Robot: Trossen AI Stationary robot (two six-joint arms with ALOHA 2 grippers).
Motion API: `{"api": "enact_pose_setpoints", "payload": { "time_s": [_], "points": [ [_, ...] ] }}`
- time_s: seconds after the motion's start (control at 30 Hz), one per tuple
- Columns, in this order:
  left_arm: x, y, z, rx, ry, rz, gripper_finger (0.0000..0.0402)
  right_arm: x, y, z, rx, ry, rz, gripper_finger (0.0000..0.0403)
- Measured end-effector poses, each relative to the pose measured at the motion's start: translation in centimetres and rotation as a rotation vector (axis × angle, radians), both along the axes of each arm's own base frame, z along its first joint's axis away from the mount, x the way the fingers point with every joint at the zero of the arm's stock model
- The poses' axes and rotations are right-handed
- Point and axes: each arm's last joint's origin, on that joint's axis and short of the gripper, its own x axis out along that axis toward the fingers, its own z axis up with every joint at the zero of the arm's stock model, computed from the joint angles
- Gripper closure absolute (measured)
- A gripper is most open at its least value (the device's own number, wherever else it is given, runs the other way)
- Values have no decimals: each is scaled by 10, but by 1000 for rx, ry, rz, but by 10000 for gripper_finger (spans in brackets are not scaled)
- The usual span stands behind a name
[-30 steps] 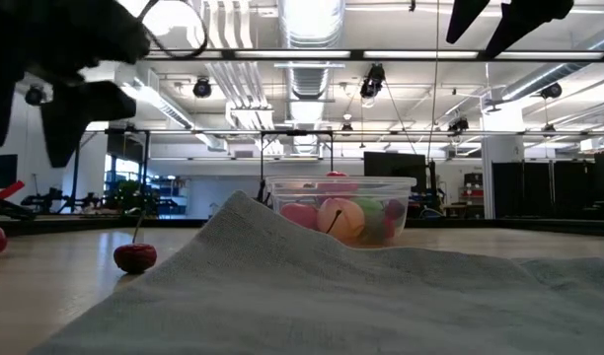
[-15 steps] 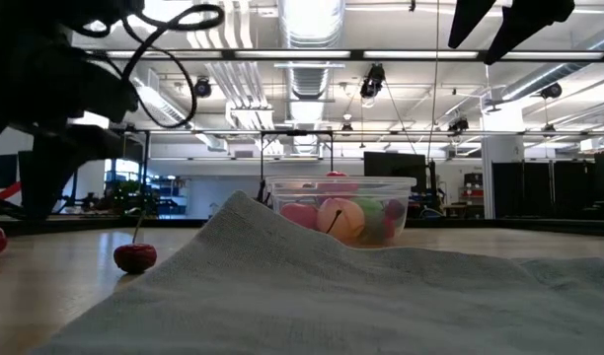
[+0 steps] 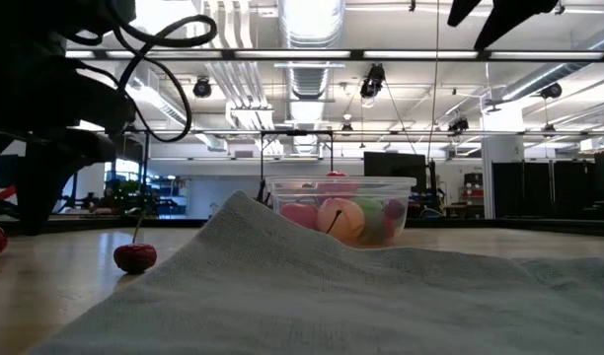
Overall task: Pick and placing Produce into tupperware
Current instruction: Put the red cherry into the transparent container
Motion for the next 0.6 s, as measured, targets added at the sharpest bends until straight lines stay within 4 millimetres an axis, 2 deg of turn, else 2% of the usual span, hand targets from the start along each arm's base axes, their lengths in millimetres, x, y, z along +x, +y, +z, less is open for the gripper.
{"api": "enact_pose_setpoints", "payload": {
  "time_s": [0.27,0.47,0.6],
  "points": [
    [-19,5,-13,-3,12,60,169,-1,0,4,4,-26,47,38],
    [-20,6,-8,-34,-89,113,170,-1,0,2,-5,-18,52,38],
    [-20,5,-9,-32,-93,110,195,-2,-1,1,-11,-11,51,38]
  ]
}}
